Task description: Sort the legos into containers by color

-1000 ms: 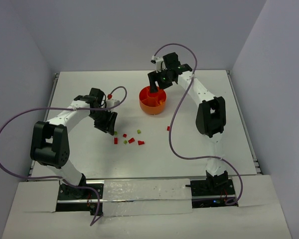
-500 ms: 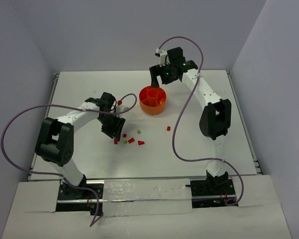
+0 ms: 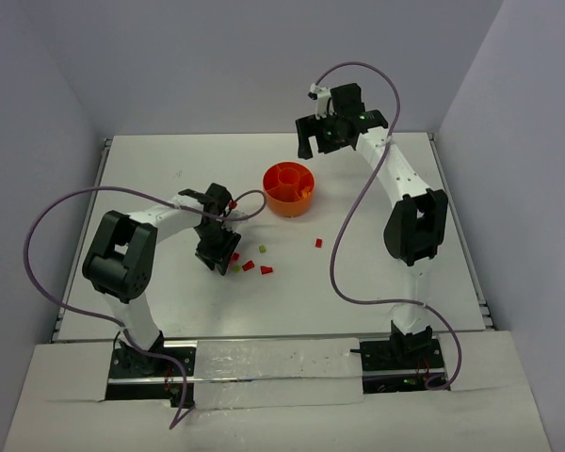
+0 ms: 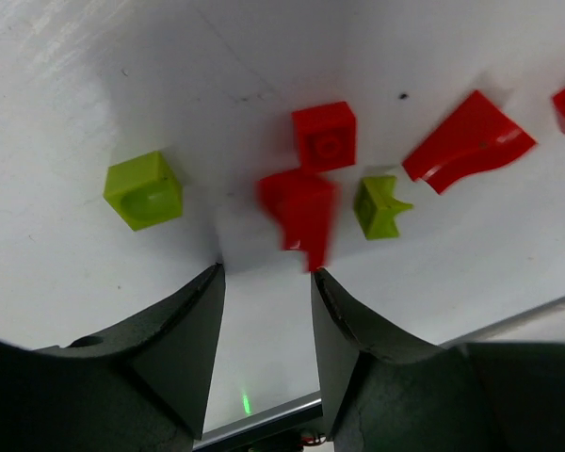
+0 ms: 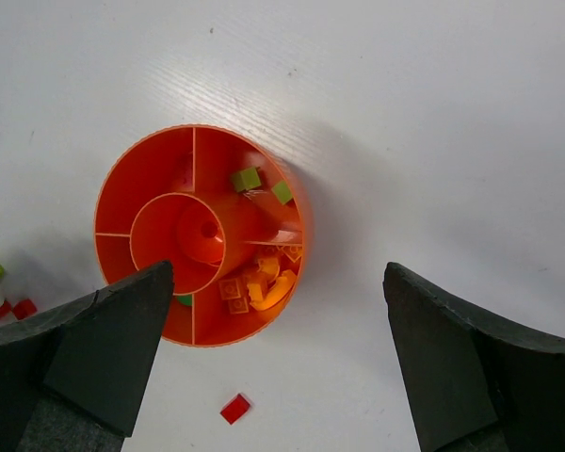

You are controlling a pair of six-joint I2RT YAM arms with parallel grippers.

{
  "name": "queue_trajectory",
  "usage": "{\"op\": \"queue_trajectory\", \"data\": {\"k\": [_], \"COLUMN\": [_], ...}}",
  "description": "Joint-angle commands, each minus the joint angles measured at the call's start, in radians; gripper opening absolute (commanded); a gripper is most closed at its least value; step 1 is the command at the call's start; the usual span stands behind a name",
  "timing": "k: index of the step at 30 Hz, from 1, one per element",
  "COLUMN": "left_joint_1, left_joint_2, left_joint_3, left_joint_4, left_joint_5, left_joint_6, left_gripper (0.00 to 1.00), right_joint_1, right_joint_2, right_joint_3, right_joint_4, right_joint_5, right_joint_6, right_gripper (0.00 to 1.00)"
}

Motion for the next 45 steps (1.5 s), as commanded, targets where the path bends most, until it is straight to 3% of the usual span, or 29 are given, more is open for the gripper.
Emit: {"op": "queue_trajectory", "data": {"k": [1, 7, 23, 35, 45], "left_joint_1": [-0.003, -0.003, -0.045, -0.078, -0.078], "left_joint_2": [0.029, 0.024, 0.023, 0.096, 0.084], "left_joint_3": [0.032, 0.041, 0.146, 0.201, 0.161], "left_joint_4": [0.014, 0.03, 0.051, 0.052, 0.038], "left_joint_5": [-0.07, -0.099, 0.079, 0.032, 0.002], "left_joint_6": [-0.024, -0.02, 0.0, -0.018, -0.008], "left_gripper": [0.5, 0.49, 0.56, 0.54, 0.52], "right_joint_1": [-0.004, -0.005, -0.005, -0.008, -0.011], "right_joint_2": [-0.09, -0.09, -0.112, -0.115, -0.111], "right_joint_3": [-0.006, -0.011, -0.052, -0.061, -0.064], "right_joint_4": [0.0, 0.001, 0.0, -0.003, 0.001], "right_joint_5": [0.012, 0.013, 0.027, 0.029, 0.026], "right_joint_6": [-0.009, -0.011, -0.027, -0.029, -0.025], "right_gripper": [0.99, 0.99, 0.99, 0.99, 0.99]}}
